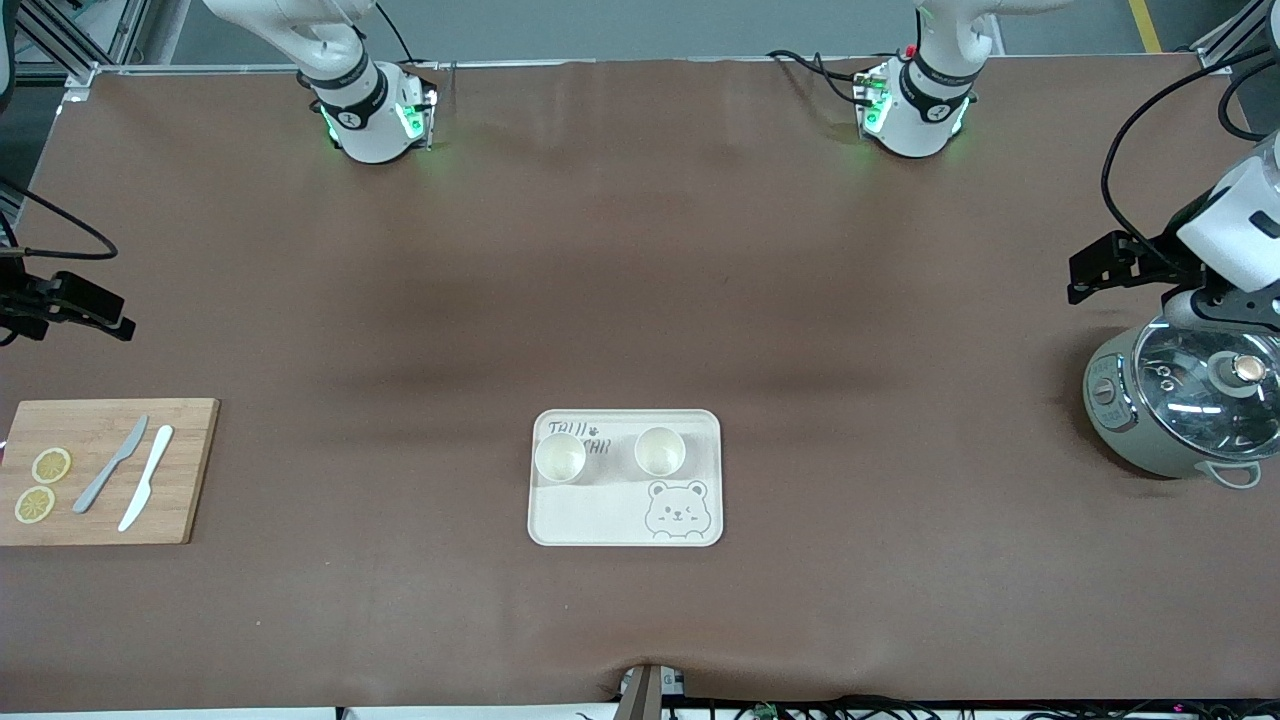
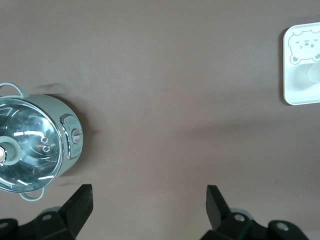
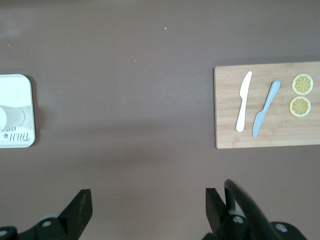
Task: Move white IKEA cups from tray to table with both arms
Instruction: 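Reach both grippers down toward the two white cups on the tray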
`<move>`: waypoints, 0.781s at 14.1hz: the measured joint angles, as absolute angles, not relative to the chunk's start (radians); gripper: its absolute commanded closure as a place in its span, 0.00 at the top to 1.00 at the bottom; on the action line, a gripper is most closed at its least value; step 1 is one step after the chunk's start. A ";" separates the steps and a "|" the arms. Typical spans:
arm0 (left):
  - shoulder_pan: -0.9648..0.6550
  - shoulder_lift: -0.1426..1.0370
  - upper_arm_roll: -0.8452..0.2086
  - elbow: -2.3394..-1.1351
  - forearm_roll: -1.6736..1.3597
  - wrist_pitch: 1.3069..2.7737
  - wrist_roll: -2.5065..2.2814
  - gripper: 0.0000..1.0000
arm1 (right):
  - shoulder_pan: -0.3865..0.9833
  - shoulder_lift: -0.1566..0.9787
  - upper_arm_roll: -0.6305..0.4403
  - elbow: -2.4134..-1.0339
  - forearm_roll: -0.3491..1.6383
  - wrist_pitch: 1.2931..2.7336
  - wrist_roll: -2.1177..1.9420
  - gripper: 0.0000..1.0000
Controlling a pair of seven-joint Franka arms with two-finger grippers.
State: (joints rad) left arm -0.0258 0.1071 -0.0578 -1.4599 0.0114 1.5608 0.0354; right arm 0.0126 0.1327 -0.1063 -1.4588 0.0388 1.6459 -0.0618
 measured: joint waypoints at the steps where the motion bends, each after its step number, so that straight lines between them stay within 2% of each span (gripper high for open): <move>1: -0.026 0.107 -0.058 -1.460 0.011 1.561 0.033 1.00 | 0.013 0.133 -0.107 -1.461 0.039 1.662 -0.061 1.00; 6: -0.045 0.113 -0.068 -1.461 0.011 1.562 0.032 1.00 | 0.012 0.132 -0.109 -1.475 0.039 1.696 -0.060 1.00; 11: -0.171 0.188 -0.099 -1.464 0.011 1.599 -0.161 1.00 | 0.012 0.131 -0.109 -1.476 0.039 1.677 -0.060 1.00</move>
State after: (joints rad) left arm -0.1711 0.1881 -0.0995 -1.4641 0.0113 1.5988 -0.1605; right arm 0.0120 0.1308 -0.1086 -1.4757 0.0388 1.6773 -0.0600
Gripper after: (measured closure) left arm 0.000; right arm 0.000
